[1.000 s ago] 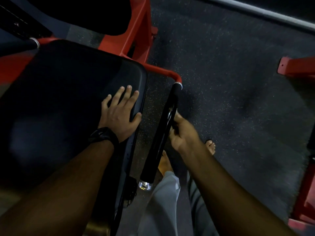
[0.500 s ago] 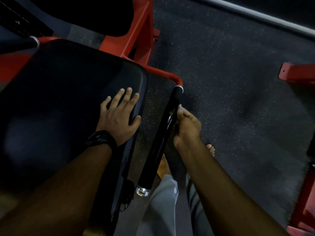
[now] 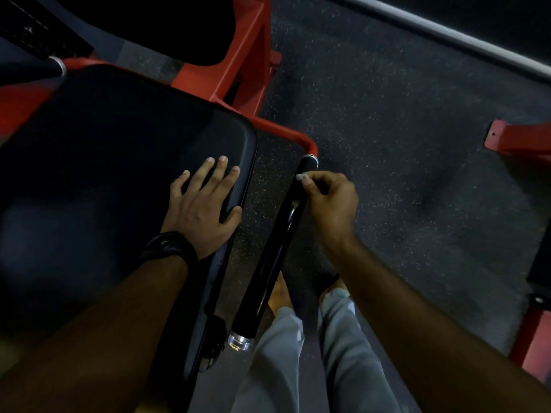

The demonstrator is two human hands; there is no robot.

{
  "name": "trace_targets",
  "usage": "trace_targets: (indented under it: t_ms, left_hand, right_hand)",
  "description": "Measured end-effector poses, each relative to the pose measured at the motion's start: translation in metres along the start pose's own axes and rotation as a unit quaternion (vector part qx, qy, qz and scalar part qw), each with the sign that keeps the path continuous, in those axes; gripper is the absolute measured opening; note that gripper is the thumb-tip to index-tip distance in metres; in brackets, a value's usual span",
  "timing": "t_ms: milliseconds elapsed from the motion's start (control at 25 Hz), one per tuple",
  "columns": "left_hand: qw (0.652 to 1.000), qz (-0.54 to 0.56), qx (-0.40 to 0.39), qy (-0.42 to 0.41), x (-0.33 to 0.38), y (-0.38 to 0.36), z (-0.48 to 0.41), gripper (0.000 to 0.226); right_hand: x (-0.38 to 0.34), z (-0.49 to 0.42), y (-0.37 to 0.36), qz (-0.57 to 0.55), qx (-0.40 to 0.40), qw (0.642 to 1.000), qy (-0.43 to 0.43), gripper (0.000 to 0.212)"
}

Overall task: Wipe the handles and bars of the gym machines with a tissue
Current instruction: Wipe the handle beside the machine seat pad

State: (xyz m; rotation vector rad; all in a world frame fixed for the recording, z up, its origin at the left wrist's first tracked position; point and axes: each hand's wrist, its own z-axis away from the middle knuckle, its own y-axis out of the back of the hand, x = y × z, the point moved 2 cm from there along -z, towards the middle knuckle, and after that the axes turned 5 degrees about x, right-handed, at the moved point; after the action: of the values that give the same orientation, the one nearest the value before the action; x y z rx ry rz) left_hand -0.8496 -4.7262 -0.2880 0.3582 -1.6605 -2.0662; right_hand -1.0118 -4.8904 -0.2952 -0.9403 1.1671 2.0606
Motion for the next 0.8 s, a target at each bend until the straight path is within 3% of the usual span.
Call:
trace_targets:
  t_ms: [80,160,320,400,640,800]
  left_hand:
    - [1.000,-0.002,-0.005,-0.001,-0.001,0.000,0.000,0.071]
    - [1.000,-0.002,-0.006,0.000,-0.001,0.000,0.000,0.072]
    - [1.000,-0.002,-0.008,-0.003,-0.002,0.001,-0.001,0.071]
    - [1.000,0.001,-0.001,-0.006,-0.001,0.001,0.000,0.071]
    - [1.000,-0.002,0.008,-0.008,-0.001,0.001,-0.001,0.072]
    - [1.000,0.001,0.000,-0.004,0.000,0.002,0.000,0.072]
  right_hand:
    - [-0.001,-0.004,0.004,0.080,-0.061,0.989,0.109,0.012]
    - [-0.003,-0.021,0.005,0.163,-0.123,0.956,0.210,0.014]
    - [-0.018,-0.046,0.006,0.245,-0.276,0.851,0.373,0.020]
    - [-0.025,-0.055,0.002,0.282,-0.303,0.805,0.425,0.015]
    - [-0.041,-0.074,-0.016,0.344,-0.455,0.723,0.389,0.020]
    - [-0.049,-0.097,-0.036,0.513,-0.492,0.612,0.346,0.028]
